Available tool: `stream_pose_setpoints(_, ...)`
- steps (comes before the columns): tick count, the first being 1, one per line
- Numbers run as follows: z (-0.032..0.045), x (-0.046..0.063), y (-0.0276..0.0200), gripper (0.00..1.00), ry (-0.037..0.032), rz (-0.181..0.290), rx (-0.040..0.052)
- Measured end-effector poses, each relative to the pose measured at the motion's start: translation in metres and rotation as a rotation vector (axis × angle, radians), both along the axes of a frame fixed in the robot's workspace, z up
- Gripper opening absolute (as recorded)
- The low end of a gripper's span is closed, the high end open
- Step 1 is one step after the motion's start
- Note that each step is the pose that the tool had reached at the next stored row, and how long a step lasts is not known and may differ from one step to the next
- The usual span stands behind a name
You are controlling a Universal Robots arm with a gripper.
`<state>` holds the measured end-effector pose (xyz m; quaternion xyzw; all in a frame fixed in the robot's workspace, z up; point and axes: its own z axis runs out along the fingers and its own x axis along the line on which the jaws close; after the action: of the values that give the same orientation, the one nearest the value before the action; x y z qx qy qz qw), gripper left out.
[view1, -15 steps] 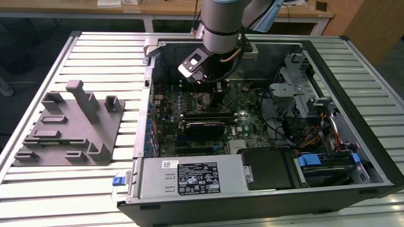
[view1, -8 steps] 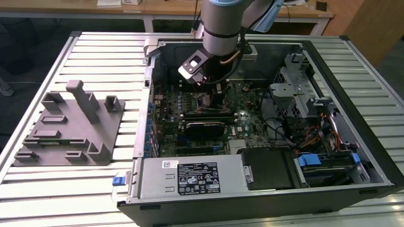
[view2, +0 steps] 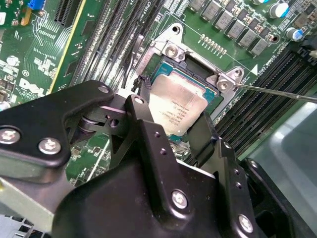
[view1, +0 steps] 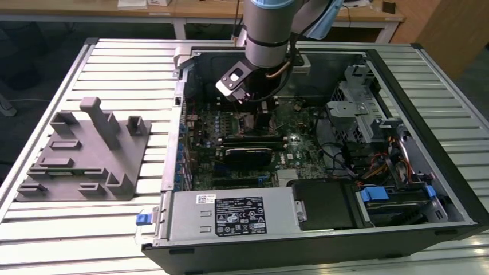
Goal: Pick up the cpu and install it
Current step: 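Place the cpu into insertion slot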
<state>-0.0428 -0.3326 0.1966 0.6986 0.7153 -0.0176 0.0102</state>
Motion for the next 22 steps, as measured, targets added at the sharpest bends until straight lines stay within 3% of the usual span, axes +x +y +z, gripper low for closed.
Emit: stream_pose_setpoints(22, -0.0055, 0.0004, 0.0012, 0.54, 0.0004, 0.0, -0.0007)
